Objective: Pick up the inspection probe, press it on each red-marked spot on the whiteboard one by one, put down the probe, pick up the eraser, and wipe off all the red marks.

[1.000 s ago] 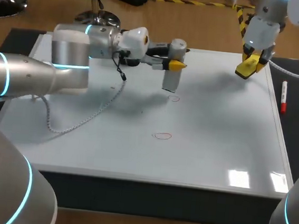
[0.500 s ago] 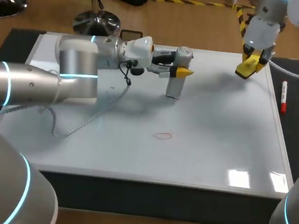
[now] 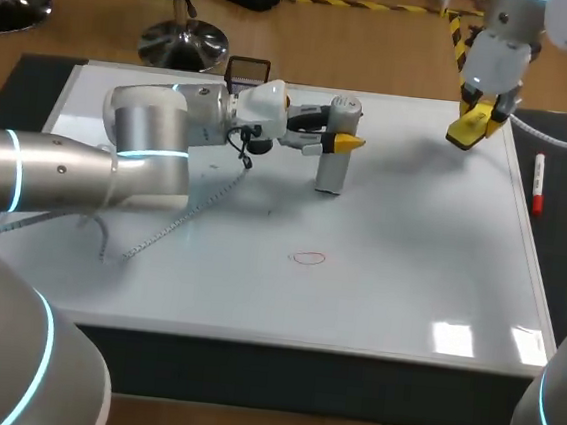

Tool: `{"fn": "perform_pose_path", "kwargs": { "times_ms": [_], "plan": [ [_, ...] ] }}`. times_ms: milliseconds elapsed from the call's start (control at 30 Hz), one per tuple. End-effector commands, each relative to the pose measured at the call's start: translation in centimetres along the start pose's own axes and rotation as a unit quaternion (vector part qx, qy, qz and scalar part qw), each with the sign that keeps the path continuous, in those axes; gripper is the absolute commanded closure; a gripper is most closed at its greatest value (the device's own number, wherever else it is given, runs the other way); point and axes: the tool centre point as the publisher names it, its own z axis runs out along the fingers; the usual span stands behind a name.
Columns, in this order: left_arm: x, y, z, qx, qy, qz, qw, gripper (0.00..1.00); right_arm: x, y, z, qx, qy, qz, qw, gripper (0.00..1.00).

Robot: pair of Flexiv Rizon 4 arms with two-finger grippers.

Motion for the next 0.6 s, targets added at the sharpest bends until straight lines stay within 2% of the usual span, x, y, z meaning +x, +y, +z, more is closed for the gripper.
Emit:
{"fn": "perform_pose_path", "kwargs": {
  "times_ms": [33, 467, 600],
  "plan": [
    [0.0, 0.5, 0.0, 0.002, 0.003, 0.004, 1.000, 1.00, 0.0, -0.1, -0.1, 0.001, 0.002, -0.001, 1.000, 1.00],
    [-0.2, 0.5, -0.3, 0.001, 0.004, 0.008, 1.000, 1.00, 0.0, -0.1, -0.1, 0.001, 0.002, -0.001, 1.000, 1.00],
    [-0.1, -1.0, -0.7, 0.007, 0.000, 0.017, 1.000, 1.00, 0.0, -0.1, -0.1, 0.001, 0.002, -0.001, 1.000, 1.00]
  ]
}}
